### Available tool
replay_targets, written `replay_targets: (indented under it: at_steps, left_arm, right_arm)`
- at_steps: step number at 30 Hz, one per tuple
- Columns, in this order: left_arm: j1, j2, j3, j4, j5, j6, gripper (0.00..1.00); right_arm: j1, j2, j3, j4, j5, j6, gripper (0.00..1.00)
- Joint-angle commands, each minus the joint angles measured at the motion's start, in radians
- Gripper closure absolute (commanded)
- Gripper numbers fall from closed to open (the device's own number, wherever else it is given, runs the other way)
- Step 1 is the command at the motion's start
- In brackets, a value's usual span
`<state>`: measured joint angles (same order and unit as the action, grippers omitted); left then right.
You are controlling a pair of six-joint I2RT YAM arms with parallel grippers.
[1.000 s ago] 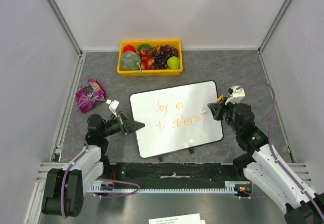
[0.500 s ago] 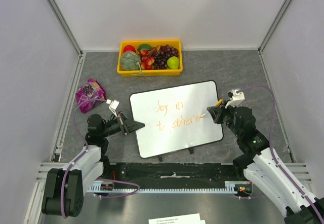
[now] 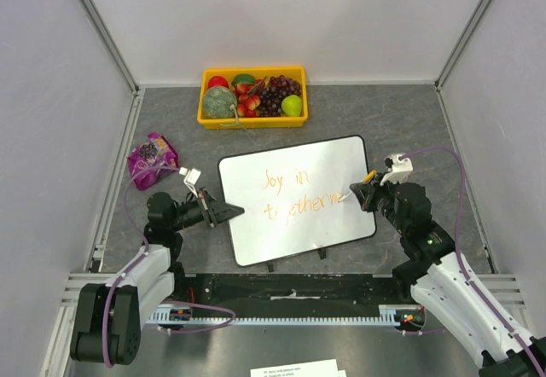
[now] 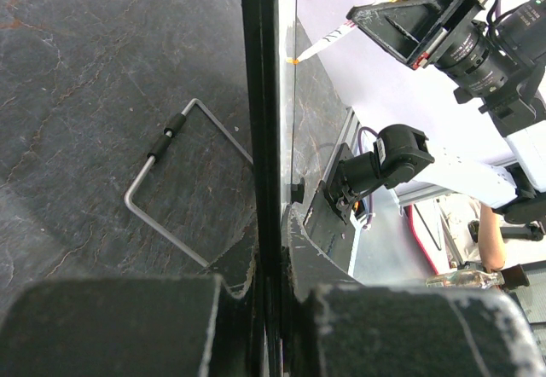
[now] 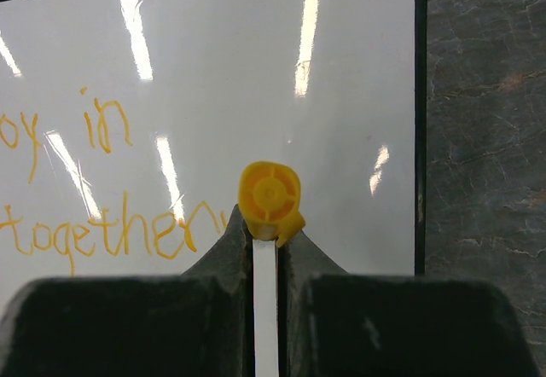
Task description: Write a sentence on the whiteboard
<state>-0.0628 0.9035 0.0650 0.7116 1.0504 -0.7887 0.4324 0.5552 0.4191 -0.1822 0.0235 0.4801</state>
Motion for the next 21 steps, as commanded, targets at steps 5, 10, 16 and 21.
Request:
replay_targets:
  at_steps: [5, 10, 16, 21]
  left_arm:
    - [0.0, 0.0, -0.027, 0.02, 0.008, 0.089, 0.98]
    - [0.0, 0.0, -0.027, 0.02, 0.008, 0.091, 0.98]
    - [0.0, 0.0, -0.027, 0.02, 0.008, 0.091, 0.98]
    - [-0.002, 0.0, -0.025, 0.02, 0.008, 0.091, 0.98]
  right_arm:
    - [-0.001, 0.005, 0.001, -0.085, 0.116, 0.012, 1.0]
    - [-0.003, -0.003, 0.02, -0.083, 0.135, 0.009, 1.0]
    - [0.0, -0.001, 0.067, -0.053, 0.09, 0.009, 1.0]
    - [-0.003, -0.008, 0.116, -0.034, 0.081, 0.026, 1.0]
